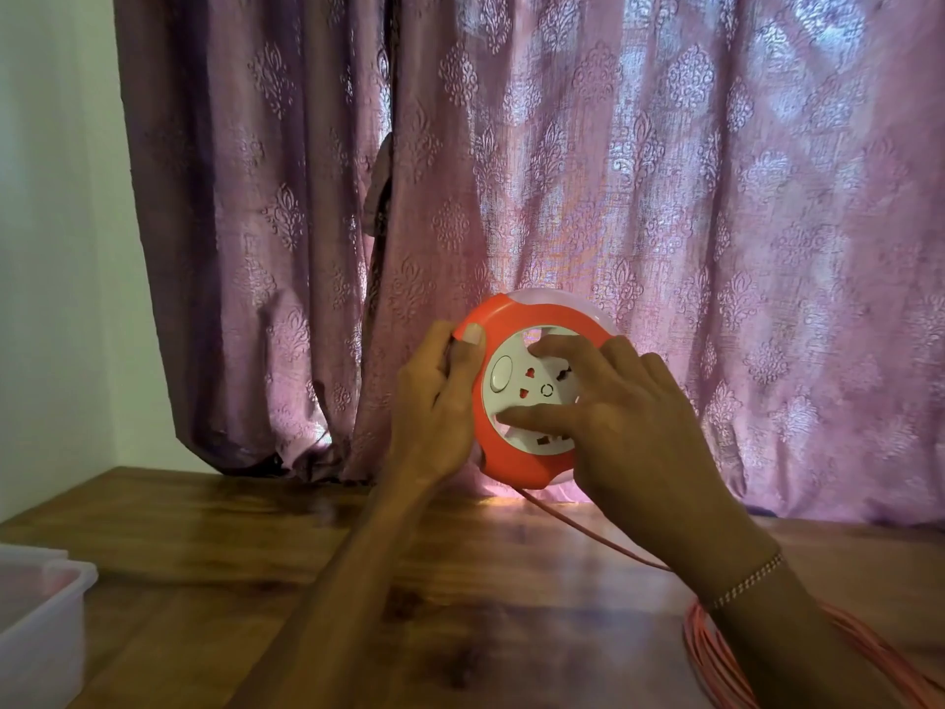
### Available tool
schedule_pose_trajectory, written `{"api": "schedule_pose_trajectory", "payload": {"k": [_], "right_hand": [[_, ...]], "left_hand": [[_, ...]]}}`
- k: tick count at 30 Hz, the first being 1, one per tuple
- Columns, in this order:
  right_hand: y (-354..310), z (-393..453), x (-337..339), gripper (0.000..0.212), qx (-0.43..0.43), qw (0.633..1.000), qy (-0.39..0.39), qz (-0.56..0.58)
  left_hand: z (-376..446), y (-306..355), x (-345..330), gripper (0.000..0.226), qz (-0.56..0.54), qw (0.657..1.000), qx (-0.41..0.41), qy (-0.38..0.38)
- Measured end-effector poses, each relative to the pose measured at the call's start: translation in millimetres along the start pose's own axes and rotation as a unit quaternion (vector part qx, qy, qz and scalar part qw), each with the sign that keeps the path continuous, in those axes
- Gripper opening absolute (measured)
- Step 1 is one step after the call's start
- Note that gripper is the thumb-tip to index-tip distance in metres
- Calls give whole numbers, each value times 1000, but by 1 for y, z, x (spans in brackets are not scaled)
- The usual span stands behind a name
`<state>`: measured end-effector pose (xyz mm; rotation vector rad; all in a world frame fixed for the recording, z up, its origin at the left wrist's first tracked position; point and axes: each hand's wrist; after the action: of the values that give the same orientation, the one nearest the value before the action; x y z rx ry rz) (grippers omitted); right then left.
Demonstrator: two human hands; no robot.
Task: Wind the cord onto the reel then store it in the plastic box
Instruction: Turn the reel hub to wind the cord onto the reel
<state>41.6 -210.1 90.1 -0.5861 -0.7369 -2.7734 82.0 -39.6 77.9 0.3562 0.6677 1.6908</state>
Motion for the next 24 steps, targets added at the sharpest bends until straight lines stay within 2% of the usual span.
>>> {"api": "schedule_pose_trajectory", "payload": {"k": [5, 13, 18, 20, 24], "right_hand": [[-2, 0, 3, 55, -50, 999, -14, 11], [-3, 0, -1, 56, -170, 984, 25, 53], [2, 2, 3, 38, -120, 985, 81, 93], [7, 2, 6, 27, -74, 986, 94, 116], [10, 0, 4, 41, 24, 992, 35, 115]], "left_hand": [[1, 0, 0, 41, 7, 1000, -2, 2], [1, -1, -2, 39, -2, 1000, -6, -3], [1, -2, -1, 46, -8, 1000, -8, 1], [1, -1, 0, 45, -9, 1000, -6, 1], [2, -1, -1, 41, -5, 1000, -10, -8]]}}
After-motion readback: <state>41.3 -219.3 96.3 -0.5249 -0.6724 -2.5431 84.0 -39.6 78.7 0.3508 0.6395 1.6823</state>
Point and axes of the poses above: each hand's wrist, its own z-axis towards the middle knuckle, its own x-axis out of the back of the hand, y = z × x, and after that the axes turned 6 degrees about -z, right-handed
